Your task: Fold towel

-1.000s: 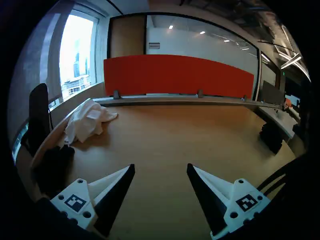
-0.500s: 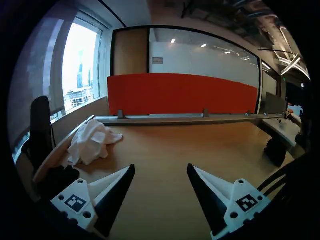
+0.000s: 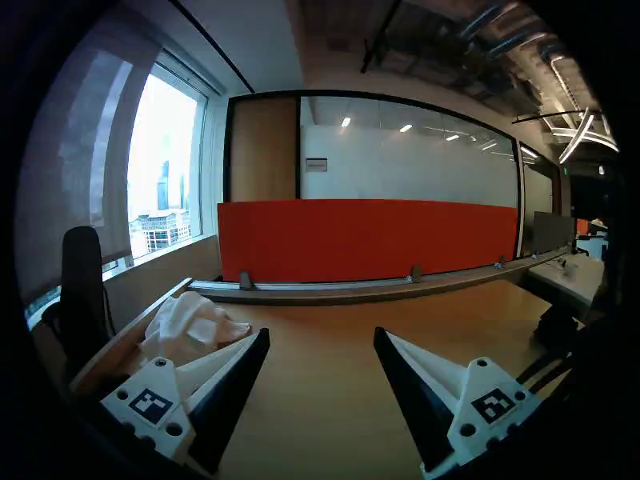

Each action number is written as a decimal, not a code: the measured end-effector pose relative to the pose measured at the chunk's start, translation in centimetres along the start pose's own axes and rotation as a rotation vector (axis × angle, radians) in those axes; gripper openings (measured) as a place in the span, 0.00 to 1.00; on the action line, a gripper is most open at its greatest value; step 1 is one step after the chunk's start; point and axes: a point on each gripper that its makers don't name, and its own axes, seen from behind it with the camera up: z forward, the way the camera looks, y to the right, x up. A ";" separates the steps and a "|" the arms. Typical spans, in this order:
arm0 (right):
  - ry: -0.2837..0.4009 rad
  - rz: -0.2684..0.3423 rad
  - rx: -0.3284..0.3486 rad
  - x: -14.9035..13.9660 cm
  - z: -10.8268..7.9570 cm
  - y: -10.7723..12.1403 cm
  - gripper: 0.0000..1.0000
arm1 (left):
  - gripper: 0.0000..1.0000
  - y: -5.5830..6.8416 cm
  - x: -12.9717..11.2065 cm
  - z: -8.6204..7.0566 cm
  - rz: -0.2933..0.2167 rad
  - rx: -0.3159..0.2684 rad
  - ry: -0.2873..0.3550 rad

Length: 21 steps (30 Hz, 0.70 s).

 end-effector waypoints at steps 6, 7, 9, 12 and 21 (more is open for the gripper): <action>0.009 0.000 0.015 0.4 0.0 -0.9 1.00 | 0.97 -0.5 1.6 0.8 -0.004 0.002 0.028; 0.010 0.001 0.018 0.5 0.0 -1.1 1.00 | 0.97 -0.5 1.8 0.8 -0.002 0.001 0.031; 0.013 0.005 0.022 0.6 0.0 -1.5 1.00 | 0.97 -0.6 2.3 1.0 0.001 0.000 0.038; 0.020 0.015 0.025 0.9 0.0 -2.2 1.00 | 0.97 -0.7 2.9 1.1 -0.003 -0.002 0.050; 0.051 0.045 0.057 2.4 0.2 -5.5 1.00 | 0.97 -1.2 4.4 1.4 -0.016 -0.007 0.075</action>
